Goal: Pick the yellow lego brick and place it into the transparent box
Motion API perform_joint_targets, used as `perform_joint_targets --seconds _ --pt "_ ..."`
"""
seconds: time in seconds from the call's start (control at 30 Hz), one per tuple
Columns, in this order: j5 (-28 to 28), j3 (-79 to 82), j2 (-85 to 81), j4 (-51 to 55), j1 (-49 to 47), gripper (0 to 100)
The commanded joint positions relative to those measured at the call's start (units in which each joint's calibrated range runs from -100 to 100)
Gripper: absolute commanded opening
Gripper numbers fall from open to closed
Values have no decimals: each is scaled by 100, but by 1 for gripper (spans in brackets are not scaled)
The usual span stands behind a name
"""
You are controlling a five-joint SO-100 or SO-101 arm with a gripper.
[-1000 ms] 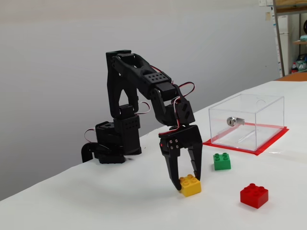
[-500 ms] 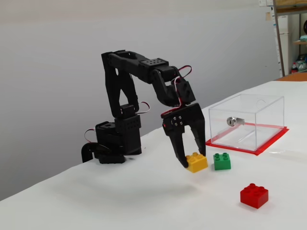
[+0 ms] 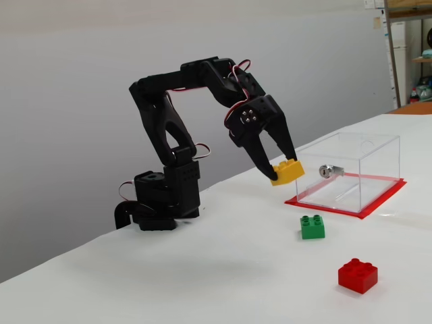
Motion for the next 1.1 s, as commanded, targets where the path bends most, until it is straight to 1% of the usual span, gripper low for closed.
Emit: perform_joint_targets --seconds 0.0,0.33,0.57,0.7,0.83,1.07 --pt "23 -190 -417 42 -386 7" --pt "33 -190 -935 -10 -1650 6" --pt "38 -145 -909 -71 -2634 6" --pt "23 -18 -909 -445 -3151 6" --pt "-3 -18 -773 -776 -3632 6" --pt "12 -452 -61 -776 -4356 7"
